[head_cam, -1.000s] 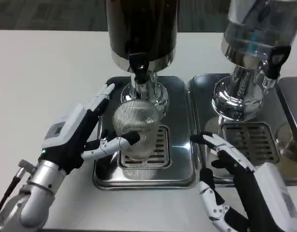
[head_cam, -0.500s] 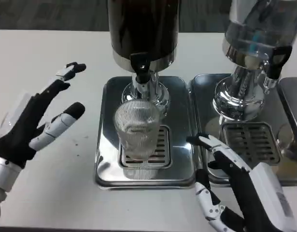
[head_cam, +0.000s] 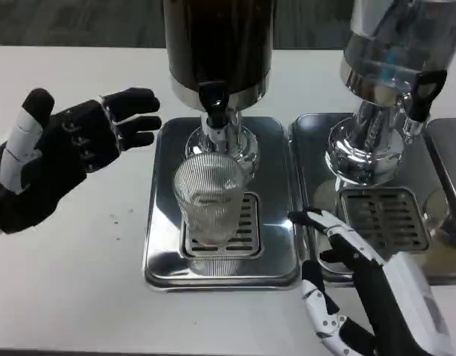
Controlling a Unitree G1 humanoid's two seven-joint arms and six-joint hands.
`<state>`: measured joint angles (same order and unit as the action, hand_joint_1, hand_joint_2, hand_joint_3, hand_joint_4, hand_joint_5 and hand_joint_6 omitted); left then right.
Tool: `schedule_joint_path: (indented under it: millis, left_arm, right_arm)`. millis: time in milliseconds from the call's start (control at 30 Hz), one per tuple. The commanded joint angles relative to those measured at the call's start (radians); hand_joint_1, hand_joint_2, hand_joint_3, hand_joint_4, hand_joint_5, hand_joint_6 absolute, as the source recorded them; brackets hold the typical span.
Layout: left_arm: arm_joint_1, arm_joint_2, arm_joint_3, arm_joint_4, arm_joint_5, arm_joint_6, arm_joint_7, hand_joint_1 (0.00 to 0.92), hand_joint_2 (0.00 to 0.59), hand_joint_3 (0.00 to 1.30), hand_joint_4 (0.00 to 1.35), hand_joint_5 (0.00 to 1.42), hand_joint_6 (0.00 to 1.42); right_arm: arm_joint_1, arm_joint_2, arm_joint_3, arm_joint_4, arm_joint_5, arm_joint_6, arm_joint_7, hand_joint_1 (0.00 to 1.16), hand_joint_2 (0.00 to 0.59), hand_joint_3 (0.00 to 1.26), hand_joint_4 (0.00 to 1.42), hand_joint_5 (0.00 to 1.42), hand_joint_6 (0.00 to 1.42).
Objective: Grasp the cup under the faucet to collect the drink, then remove the cup.
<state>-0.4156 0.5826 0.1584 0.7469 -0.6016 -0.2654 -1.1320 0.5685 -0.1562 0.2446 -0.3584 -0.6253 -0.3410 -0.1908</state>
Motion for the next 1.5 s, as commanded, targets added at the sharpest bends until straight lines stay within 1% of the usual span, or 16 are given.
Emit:
schedule_joint_path:
  millis: [33,133,200,300,433,533,633,800,867,1033,1167,1267,1367,1500]
  left_arm:
    - [-0.065,0.026,0.044,-0.009,-0.020,0.179,-0.093,0.000,0.076,0.20,0.10,0.12,0.12]
    - [-0.115,0.030,0.073,0.011,-0.035,0.289,-0.128,0.000,0.076,0.17,0.07,0.11,0.11]
    - [-0.136,0.028,0.095,0.021,-0.027,0.329,-0.144,0.000,0.066,0.15,0.05,0.11,0.11]
    - [-0.186,0.030,0.107,0.048,-0.015,0.398,-0.175,0.000,0.050,0.10,0.01,0.10,0.10]
    - [-0.244,0.032,0.104,0.099,0.004,0.459,-0.224,0.000,0.033,0.07,0.00,0.06,0.07]
    - [-0.286,0.032,0.093,0.143,0.025,0.499,-0.262,0.000,0.037,0.05,0.00,0.04,0.05]
    - [-0.317,0.023,0.098,0.177,0.042,0.523,-0.278,0.000,0.038,0.05,0.00,0.04,0.05]
    - [-0.362,0.016,0.097,0.219,0.071,0.512,-0.277,0.000,0.045,0.08,0.00,0.06,0.06]
    - [-0.374,0.014,0.100,0.232,0.086,0.502,-0.274,0.000,0.042,0.11,0.02,0.08,0.06]
    - [-0.396,0.012,0.091,0.247,0.134,0.449,-0.267,0.000,0.042,0.18,0.10,0.14,0.09]
    - [-0.398,0.005,0.078,0.232,0.172,0.401,-0.265,0.000,0.048,0.23,0.15,0.17,0.12]
    - [-0.399,-0.006,0.082,0.231,0.190,0.366,-0.249,0.000,0.049,0.23,0.16,0.18,0.12]
    - [-0.398,-0.017,0.083,0.231,0.198,0.352,-0.243,0.000,0.052,0.23,0.17,0.19,0.12]
    - [-0.396,-0.032,0.076,0.228,0.213,0.316,-0.231,0.000,0.056,0.23,0.17,0.19,0.12]
  right_arm:
    - [-0.006,0.012,0.006,0.018,0.009,-0.007,-0.022,0.50,0.561,0.26,0.16,0.18,0.38]
    - [-0.010,0.018,0.012,0.027,0.009,-0.007,-0.029,0.50,0.561,0.26,0.16,0.18,0.38]
    - [-0.012,0.022,0.015,0.030,0.006,-0.006,-0.035,0.50,0.561,0.26,0.16,0.18,0.38]
    - [-0.014,0.027,0.017,0.037,0.003,-0.008,-0.042,0.50,0.561,0.26,0.16,0.17,0.38]
    - [-0.014,0.035,0.023,0.046,-0.001,-0.008,-0.056,0.50,0.562,0.26,0.16,0.17,0.38]
    - [-0.014,0.039,0.028,0.050,-0.004,-0.007,-0.065,0.50,0.562,0.26,0.16,0.17,0.38]
    - [-0.016,0.042,0.032,0.052,-0.004,-0.005,-0.073,0.50,0.562,0.26,0.16,0.17,0.38]
    - [-0.018,0.047,0.042,0.060,-0.002,-0.005,-0.086,0.50,0.562,0.26,0.16,0.17,0.38]
    - [-0.020,0.048,0.044,0.064,-0.002,-0.005,-0.091,0.50,0.562,0.26,0.16,0.17,0.38]
    - [-0.025,0.049,0.051,0.073,-0.003,-0.004,-0.098,0.49,0.564,0.25,0.16,0.17,0.37]
    - [-0.031,0.050,0.054,0.078,0.002,-0.005,-0.099,0.49,0.568,0.25,0.16,0.17,0.37]
    - [-0.030,0.052,0.057,0.080,0.001,-0.004,-0.100,0.49,0.570,0.25,0.16,0.17,0.37]
    - [-0.029,0.054,0.057,0.081,0.003,-0.003,-0.100,0.48,0.571,0.25,0.16,0.17,0.38]
    - [-0.028,0.056,0.055,0.083,0.006,-0.005,-0.103,0.48,0.571,0.25,0.16,0.18,0.38]
